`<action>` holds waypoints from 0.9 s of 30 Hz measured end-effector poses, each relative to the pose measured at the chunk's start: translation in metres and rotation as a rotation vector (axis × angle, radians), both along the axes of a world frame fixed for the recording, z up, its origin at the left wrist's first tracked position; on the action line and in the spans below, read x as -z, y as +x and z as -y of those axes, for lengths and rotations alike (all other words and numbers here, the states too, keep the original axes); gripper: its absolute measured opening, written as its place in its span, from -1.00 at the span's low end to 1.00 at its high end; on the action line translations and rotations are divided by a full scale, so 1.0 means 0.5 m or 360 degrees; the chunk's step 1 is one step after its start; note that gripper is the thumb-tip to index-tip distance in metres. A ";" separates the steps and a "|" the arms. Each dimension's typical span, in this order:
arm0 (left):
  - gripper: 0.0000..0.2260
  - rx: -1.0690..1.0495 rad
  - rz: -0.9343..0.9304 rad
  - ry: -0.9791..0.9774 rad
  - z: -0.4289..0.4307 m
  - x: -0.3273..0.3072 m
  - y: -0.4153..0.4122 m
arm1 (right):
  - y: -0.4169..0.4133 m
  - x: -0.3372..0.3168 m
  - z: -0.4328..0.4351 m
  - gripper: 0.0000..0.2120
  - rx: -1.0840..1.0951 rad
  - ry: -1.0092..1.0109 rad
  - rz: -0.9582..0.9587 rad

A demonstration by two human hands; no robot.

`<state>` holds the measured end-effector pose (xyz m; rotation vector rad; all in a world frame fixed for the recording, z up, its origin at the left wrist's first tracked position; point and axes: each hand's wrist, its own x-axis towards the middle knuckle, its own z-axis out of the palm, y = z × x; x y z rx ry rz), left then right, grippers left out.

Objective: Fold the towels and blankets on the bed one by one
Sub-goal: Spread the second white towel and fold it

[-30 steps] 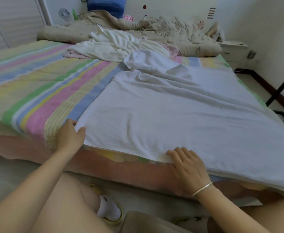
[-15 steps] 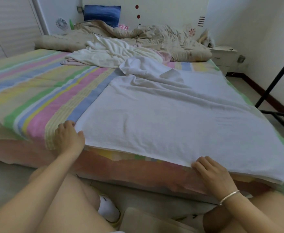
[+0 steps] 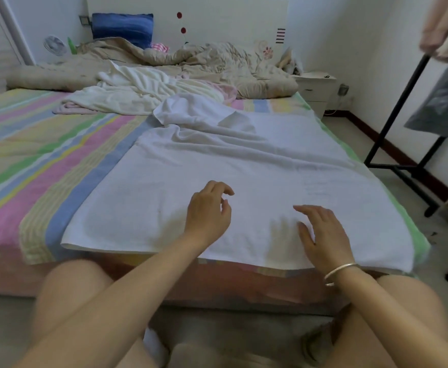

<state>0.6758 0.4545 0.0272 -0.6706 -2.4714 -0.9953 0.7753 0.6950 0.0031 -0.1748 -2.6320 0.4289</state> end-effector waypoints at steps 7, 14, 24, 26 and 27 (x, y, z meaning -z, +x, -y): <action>-0.81 -0.0006 0.0165 -0.0140 -0.127 -0.046 -0.167 | -0.057 -0.002 -0.073 0.05 -0.0100 0.0214 0.0640; -0.80 -0.0141 0.0214 -0.0310 -0.243 -0.042 -0.409 | -0.382 -0.071 -0.181 -0.81 0.0080 -0.0102 0.0225; -0.75 -0.0239 0.0281 -0.0333 -0.328 0.005 -0.564 | -0.737 -0.081 -0.248 -0.67 0.0024 -0.0366 0.0844; -0.74 -0.0289 0.0297 -0.0353 -0.336 0.009 -0.570 | -0.758 -0.078 -0.241 -0.55 -0.0069 -0.0372 0.1102; -0.75 -0.0331 0.0298 -0.0344 -0.342 0.010 -0.573 | -0.768 -0.079 -0.241 -0.54 -0.0117 -0.0390 0.1194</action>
